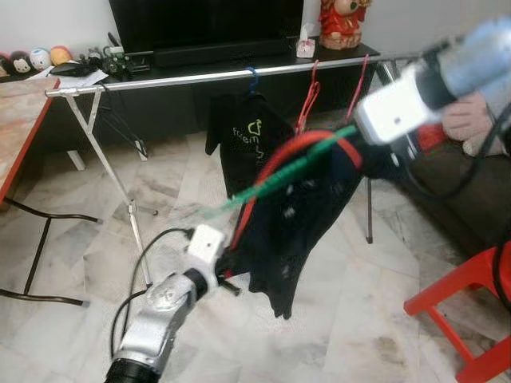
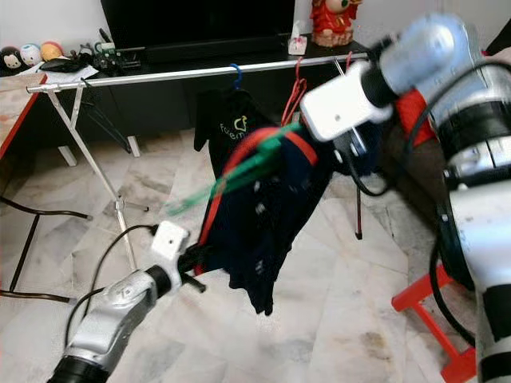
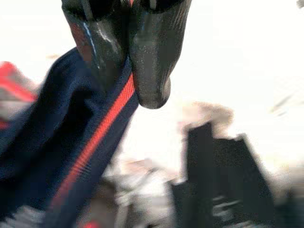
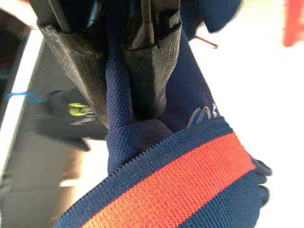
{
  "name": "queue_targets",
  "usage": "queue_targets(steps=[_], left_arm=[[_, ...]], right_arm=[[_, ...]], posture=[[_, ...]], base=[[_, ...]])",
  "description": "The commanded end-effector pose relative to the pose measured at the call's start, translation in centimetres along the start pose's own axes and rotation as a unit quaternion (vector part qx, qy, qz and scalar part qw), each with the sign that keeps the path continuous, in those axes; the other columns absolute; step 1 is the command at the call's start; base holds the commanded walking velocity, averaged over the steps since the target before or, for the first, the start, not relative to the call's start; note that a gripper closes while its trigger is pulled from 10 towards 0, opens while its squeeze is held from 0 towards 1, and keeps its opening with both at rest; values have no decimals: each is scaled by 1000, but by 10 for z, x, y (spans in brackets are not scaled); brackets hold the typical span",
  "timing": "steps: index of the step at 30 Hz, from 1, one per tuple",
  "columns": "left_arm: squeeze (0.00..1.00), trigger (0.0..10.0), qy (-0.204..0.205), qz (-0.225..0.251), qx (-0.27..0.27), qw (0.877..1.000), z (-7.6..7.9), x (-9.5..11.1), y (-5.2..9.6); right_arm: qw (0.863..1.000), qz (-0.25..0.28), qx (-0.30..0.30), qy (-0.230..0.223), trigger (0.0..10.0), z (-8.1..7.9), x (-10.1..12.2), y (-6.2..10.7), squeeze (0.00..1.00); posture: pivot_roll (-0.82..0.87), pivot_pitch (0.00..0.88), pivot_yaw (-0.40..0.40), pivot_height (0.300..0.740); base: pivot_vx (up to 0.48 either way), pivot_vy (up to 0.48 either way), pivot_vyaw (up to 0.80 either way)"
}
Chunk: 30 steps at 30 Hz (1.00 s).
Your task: Hang hanger
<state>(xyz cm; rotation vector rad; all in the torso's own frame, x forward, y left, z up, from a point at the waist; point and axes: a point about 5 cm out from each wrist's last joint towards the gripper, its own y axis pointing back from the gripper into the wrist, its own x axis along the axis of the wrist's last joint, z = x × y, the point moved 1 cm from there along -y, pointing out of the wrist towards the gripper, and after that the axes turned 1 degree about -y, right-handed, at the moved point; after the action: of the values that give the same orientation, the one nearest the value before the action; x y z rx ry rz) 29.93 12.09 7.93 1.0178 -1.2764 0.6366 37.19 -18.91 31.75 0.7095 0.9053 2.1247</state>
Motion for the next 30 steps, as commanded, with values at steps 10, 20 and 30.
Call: queue_targets(steps=[10, 20, 30], left_arm=[[0, 0, 24, -58, 89, 994, -24, -10, 11], [0, 0, 15, -94, 112, 989, -28, -21, 18], [0, 0, 2, -99, 116, 988, -30, -18, 20]], right_arm=[[997, 35, 22, -58, 10000, -30, -16, -14, 0], [992, -30, 85, -85, 10000, -63, -38, -28, 0], [990, -77, 97, -72, 10000, -78, -45, -48, 0]], posture=[[-201, 0, 35, 740], [-190, 0, 38, 740], [-184, 0, 39, 740]], base=[[0, 0, 0], [0, 0, 0], [0, 0, 0]])
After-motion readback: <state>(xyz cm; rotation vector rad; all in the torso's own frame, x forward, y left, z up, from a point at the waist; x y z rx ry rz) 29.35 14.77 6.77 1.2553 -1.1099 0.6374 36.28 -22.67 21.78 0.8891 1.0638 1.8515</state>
